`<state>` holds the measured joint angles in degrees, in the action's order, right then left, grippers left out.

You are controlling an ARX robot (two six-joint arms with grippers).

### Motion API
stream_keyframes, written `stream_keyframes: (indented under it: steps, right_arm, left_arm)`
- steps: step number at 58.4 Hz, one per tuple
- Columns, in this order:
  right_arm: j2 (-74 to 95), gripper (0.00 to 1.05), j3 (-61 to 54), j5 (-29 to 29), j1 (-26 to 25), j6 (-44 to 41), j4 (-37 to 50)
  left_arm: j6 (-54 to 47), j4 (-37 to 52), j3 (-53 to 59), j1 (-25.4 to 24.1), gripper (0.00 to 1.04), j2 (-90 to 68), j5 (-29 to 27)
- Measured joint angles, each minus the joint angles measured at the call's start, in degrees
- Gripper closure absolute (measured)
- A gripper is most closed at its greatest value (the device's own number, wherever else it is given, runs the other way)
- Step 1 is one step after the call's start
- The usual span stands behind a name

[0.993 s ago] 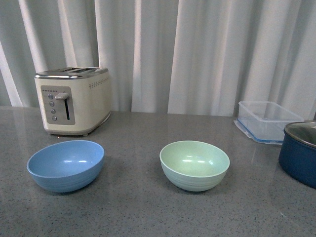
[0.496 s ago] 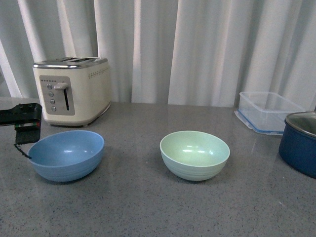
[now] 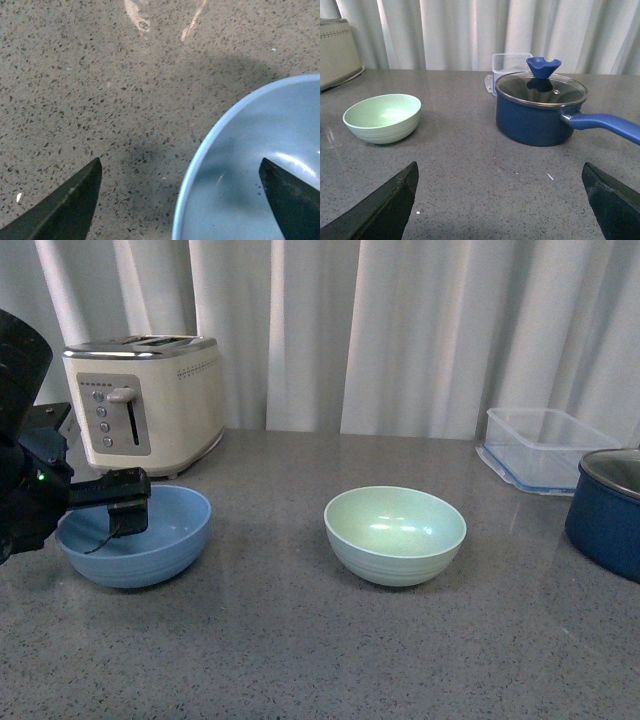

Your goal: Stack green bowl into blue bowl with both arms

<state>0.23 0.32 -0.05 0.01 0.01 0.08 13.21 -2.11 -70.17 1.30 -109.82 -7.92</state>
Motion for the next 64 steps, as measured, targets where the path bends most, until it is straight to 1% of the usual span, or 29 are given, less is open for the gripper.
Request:
stream_keyframes:
  steps: [4, 7, 8, 12, 13, 19, 20, 23, 25, 29, 43, 64]
  right_arm:
    - [0.0, 0.1, 0.0, 0.0, 0.0, 0.0, 0.0]
    - [0.0, 0.1, 0.0, 0.0, 0.0, 0.0, 0.0]
    - [0.0, 0.1, 0.0, 0.0, 0.0, 0.0, 0.0]
    - [0.0, 0.1, 0.0, 0.0, 0.0, 0.0, 0.0]
    - [0.0, 0.1, 0.0, 0.0, 0.0, 0.0, 0.0]
    - [0.0, 0.1, 0.0, 0.0, 0.0, 0.0, 0.0]
    - [0.0, 0.1, 0.0, 0.0, 0.0, 0.0, 0.0]
    - [0.0, 0.1, 0.0, 0.0, 0.0, 0.0, 0.0]
    - [0.0, 0.1, 0.0, 0.0, 0.0, 0.0, 0.0]
    - [0.0, 0.1, 0.0, 0.0, 0.0, 0.0, 0.0]
    - [0.0, 0.1, 0.0, 0.0, 0.0, 0.0, 0.0]
    - [0.0, 0.1, 0.0, 0.0, 0.0, 0.0, 0.0]
  left_arm:
    - [0.1, 0.0, -0.7, 0.2, 0.23, -0.2, 0.0]
    - [0.3, -0.1, -1.0, 0.5, 0.34, -0.3, -0.1]
    - [0.4, -0.5, -1.1, 0.6, 0.39, -0.4, -0.7]
    - [0.4, -0.7, -1.1, 0.7, 0.48, -0.4, -0.8]
    - [0.5, -1.0, -1.1, 0.7, 0.53, -0.4, -0.9]
    - [1.1, -2.1, -1.1, 0.7, 0.75, -0.4, -0.9]
    - [1.3, -2.1, -1.1, 0.7, 0.8, -0.4, -0.9]
    - [1.8, -2.2, -1.1, 0.7, 0.91, -0.4, -0.9]
    - [2.3, -2.2, -1.1, 0.7, 0.95, -0.4, -0.9]
    - [3.0, -2.5, -1.2, 0.7, 0.99, -0.1, -0.8]
    - [4.4, -4.7, -1.8, 1.5, 0.99, 1.8, -0.2]
    - [7.3, -6.6, -6.1, 7.2, 0.99, 5.1, 0.4]
